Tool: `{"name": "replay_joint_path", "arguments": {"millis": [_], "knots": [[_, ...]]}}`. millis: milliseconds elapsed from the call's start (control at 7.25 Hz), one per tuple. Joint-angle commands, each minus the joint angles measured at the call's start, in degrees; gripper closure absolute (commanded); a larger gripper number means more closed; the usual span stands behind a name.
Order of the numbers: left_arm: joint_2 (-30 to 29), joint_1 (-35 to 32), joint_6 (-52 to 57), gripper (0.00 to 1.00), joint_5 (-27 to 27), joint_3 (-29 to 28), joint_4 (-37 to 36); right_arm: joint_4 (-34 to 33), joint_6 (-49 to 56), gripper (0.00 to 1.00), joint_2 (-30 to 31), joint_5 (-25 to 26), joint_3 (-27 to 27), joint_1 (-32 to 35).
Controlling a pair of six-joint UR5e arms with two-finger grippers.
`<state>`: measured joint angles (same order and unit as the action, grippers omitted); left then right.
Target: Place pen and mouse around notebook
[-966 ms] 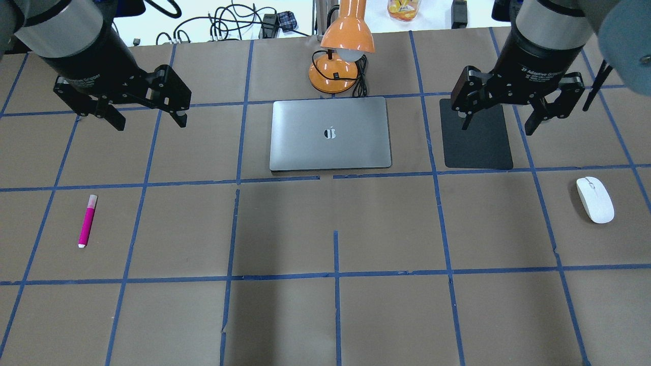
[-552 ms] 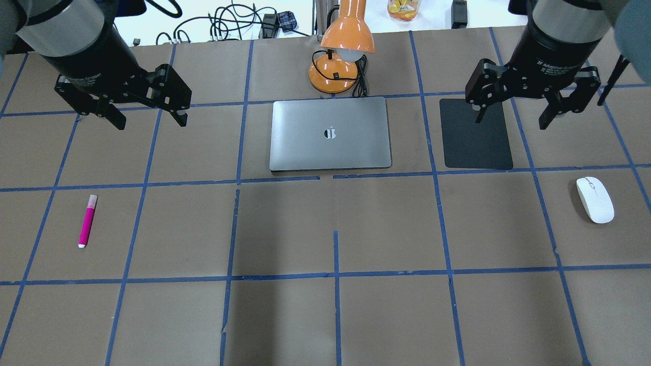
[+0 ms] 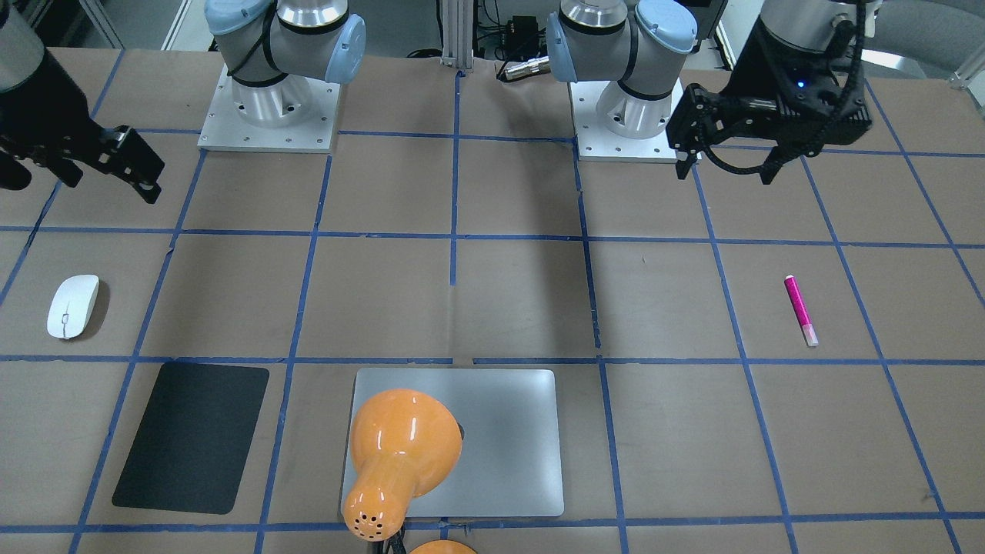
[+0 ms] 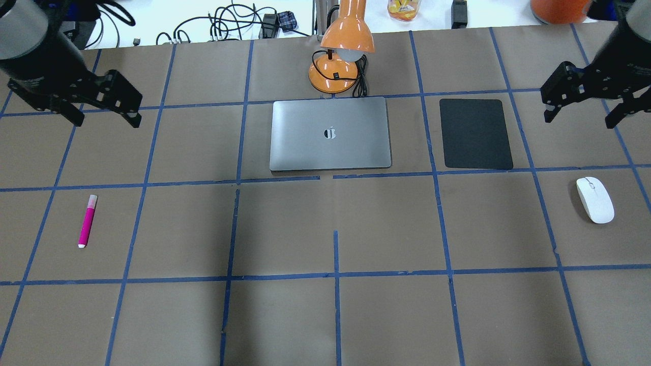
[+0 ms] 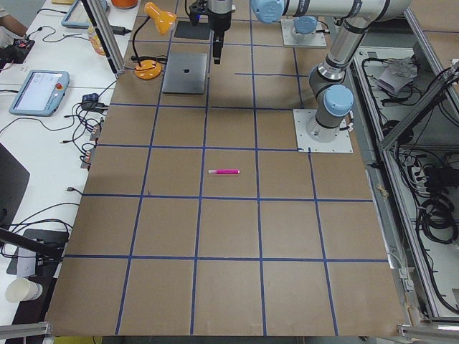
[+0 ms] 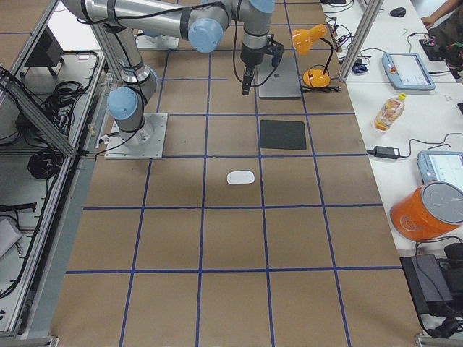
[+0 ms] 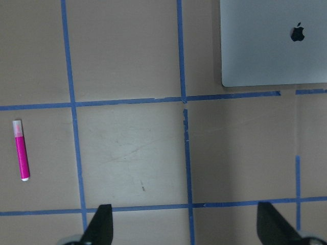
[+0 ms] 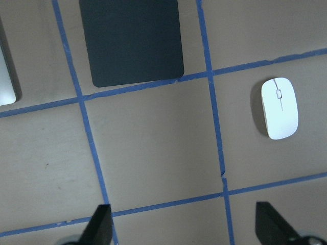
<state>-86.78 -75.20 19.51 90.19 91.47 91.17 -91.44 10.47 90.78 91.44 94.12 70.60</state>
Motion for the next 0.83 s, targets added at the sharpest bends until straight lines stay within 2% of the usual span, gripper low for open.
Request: {"name": "replay_joint_path", "arguments": {"millis": [0,276,414,690], "knots": [[-4.08,15.89,13.23,0.00,-1.58,11.46,-14.06,-9.86,10.85,0.00,-1.30,0.49,6.14,-5.88],[-10.57,23.92,28.25,0.00,-1.59,23.62,-34.22,-18.20,21.73,0.00,-5.41,0.06,10.54,-12.91],[-14.26,27.09,29.26,0.00,-1.68,25.49,-39.96,-24.34,26.39,0.00,-8.22,-0.38,12.04,-15.64],[-20.34,27.21,22.47,0.00,-1.15,25.42,-42.12,-30.80,29.43,0.00,-14.72,-0.47,14.07,-19.16]]}}
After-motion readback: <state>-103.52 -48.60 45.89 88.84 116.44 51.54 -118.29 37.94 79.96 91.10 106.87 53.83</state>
